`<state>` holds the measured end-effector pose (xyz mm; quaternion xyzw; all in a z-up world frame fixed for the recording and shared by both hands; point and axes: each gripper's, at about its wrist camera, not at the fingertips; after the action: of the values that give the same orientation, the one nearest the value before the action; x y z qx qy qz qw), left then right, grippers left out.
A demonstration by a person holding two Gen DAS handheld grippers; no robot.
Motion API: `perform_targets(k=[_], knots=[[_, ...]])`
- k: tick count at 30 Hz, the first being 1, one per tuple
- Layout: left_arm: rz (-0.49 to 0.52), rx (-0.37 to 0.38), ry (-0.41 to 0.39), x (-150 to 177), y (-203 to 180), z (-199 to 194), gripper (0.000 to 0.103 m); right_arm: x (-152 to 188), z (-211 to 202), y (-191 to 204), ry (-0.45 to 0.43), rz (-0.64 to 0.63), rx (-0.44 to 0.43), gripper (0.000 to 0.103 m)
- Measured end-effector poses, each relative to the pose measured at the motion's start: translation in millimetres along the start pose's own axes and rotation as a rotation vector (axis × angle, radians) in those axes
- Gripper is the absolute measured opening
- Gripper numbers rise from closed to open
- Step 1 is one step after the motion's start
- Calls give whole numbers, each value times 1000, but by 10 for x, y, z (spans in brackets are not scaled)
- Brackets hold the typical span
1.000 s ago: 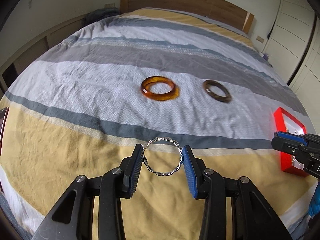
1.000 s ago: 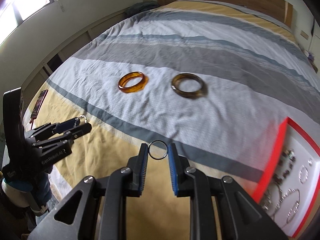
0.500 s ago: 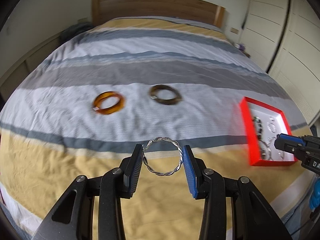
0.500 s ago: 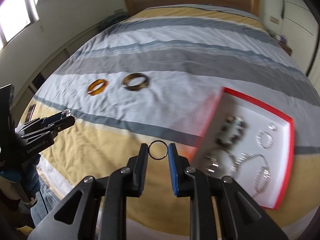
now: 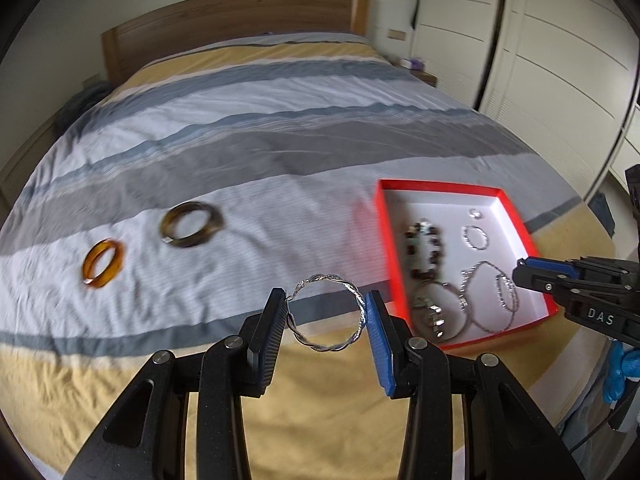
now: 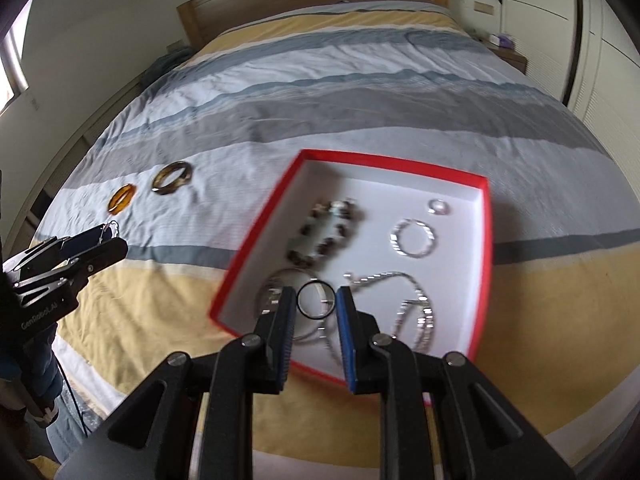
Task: Organize jewelry
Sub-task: 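Carry the twisted ring and small ring in both tools over the red box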
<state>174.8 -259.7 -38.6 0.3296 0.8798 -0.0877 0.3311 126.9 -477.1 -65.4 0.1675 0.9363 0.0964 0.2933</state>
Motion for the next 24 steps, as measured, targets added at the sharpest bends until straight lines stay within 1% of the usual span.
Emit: perform_targets(k=[6, 13, 24], knots=[[45, 27, 22, -152, -282, 248, 40, -44, 94, -268, 6, 21, 13, 19], [100, 54, 50, -267, -603, 506, 40, -37, 238, -451, 31, -2, 24, 19], [170, 80, 126, -225, -921, 870, 40, 27, 450, -537, 118, -124, 34, 19]])
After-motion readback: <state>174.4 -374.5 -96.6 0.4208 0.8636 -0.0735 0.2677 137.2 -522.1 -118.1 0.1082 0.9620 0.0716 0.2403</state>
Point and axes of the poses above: each gripper's, at about its wrist camera, not at the fingertips, and z roughly the way its jaws point, y to its left, x to its underside, and after that the axes turned 10 degrees about z, right-handed
